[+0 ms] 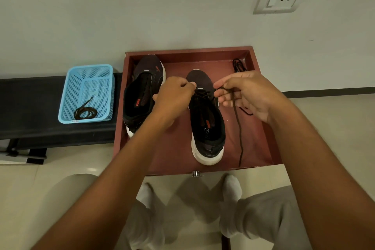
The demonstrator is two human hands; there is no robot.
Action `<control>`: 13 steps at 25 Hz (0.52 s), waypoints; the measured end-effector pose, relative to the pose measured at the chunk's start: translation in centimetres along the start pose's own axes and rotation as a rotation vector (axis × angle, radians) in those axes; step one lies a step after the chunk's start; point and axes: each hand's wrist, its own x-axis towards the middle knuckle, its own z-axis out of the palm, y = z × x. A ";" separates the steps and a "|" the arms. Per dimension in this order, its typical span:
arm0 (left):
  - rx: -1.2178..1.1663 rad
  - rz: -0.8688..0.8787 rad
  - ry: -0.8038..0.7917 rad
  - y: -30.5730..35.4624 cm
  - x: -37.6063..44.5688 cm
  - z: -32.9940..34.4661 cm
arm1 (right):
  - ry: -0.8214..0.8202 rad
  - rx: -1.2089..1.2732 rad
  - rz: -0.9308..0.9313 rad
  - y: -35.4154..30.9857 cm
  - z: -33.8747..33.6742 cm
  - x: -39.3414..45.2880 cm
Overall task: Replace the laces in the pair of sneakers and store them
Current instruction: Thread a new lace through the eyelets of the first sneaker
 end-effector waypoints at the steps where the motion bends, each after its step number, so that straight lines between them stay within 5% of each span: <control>1: -0.101 0.004 -0.009 0.4 -0.1 -0.6 | -0.015 0.000 0.001 -0.3 0.0 -0.2; 6: -0.336 0.034 -0.030 2.9 -1.2 -2.3 | -0.072 -0.094 -0.092 -1.5 -0.2 -1.4; 13: -0.424 0.142 0.017 4.9 -1.7 -3.4 | 0.278 -0.328 -0.424 -2.8 0.7 -1.9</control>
